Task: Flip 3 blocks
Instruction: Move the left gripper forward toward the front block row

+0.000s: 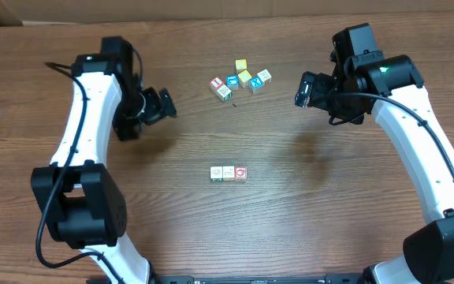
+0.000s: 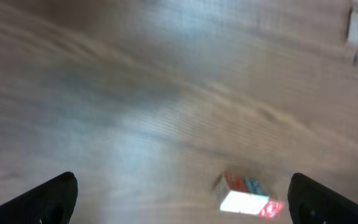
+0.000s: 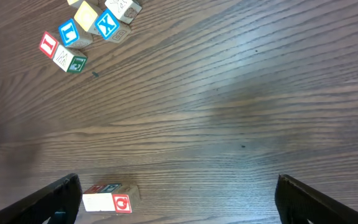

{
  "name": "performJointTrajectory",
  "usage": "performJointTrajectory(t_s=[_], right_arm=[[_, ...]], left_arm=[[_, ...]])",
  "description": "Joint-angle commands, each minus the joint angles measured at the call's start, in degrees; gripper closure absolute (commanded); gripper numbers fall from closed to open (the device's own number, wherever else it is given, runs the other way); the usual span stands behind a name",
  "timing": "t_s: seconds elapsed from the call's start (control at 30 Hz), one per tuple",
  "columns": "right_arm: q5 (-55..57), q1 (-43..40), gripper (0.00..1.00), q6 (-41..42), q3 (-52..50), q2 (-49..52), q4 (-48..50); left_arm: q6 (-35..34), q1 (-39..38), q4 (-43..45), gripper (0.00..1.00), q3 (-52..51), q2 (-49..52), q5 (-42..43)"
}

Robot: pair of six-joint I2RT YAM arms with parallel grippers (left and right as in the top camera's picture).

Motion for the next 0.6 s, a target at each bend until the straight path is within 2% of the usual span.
performJointTrajectory(t_s=[0.0, 0.2, 0.43, 0.47, 0.53, 0.57], right_arm=[[0.13, -0.22, 0.00, -0.17, 0.17, 0.00, 0.31], [0.13, -0.22, 0.00, -0.17, 0.17, 0.00, 0.31], [0.13, -0.22, 0.00, -0.17, 0.17, 0.00, 0.28], [0.13, -0.22, 0.00, -0.17, 0.17, 0.00, 0.31], [0.13, -0.22, 0.00, -0.17, 0.17, 0.00, 0.31], [0.13, -0.22, 0.00, -0.17, 0.17, 0.00, 0.28]], left_arm=[[0.68, -2.69, -2.38, 0.00, -0.13, -1.07, 1.14], [0.68, -6.34, -1.40, 0.00, -0.13, -1.07, 1.14], [0.66, -6.95, 1.36, 0.00, -0.13, -1.05, 1.66], [0.70, -7.08, 1.40, 0.09, -0.13, -1.05, 1.60], [0.72, -7.45, 1.38, 0.20, -0.13, -1.03, 1.44], [0.72, -7.65, 1.38, 0.22, -0.13, -1.01, 1.31]])
